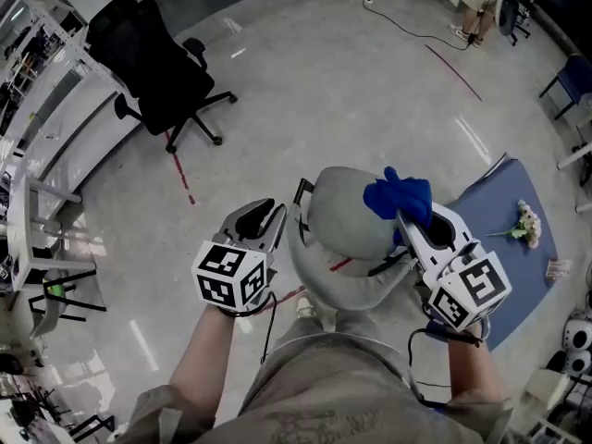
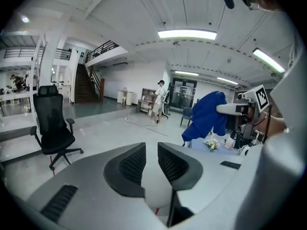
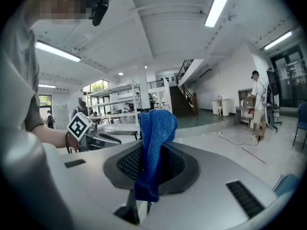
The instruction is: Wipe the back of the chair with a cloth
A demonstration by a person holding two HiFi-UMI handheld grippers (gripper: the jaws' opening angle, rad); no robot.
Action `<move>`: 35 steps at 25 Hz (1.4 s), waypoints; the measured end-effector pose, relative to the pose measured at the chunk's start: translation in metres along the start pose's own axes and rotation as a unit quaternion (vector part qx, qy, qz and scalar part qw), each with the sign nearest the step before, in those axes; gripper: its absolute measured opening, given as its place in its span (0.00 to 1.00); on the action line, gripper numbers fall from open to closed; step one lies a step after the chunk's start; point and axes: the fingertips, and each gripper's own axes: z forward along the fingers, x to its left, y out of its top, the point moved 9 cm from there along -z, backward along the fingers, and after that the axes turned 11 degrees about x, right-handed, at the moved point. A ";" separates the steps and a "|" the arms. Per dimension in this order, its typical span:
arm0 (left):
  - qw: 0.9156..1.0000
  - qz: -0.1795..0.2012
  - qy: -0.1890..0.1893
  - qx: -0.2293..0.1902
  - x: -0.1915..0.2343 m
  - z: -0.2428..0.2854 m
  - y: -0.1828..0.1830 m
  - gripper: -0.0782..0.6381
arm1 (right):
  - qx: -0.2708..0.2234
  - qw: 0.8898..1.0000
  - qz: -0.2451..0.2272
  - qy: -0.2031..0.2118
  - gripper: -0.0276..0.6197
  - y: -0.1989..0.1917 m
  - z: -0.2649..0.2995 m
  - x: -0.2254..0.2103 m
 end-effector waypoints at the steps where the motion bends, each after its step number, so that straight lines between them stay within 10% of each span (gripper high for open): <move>1: 1.000 0.006 0.003 -0.011 -0.001 -0.008 0.005 0.23 | -0.010 1.000 -0.018 -0.007 0.16 0.006 -0.004 0.005; 15: 0.978 0.134 0.055 -0.149 -0.030 -0.098 0.066 0.21 | -0.113 0.987 -0.100 -0.046 0.16 0.066 -0.047 0.048; 35: 0.963 0.154 0.064 -0.212 -0.057 -0.122 0.077 0.18 | -0.160 0.979 -0.119 -0.047 0.16 0.083 -0.064 0.065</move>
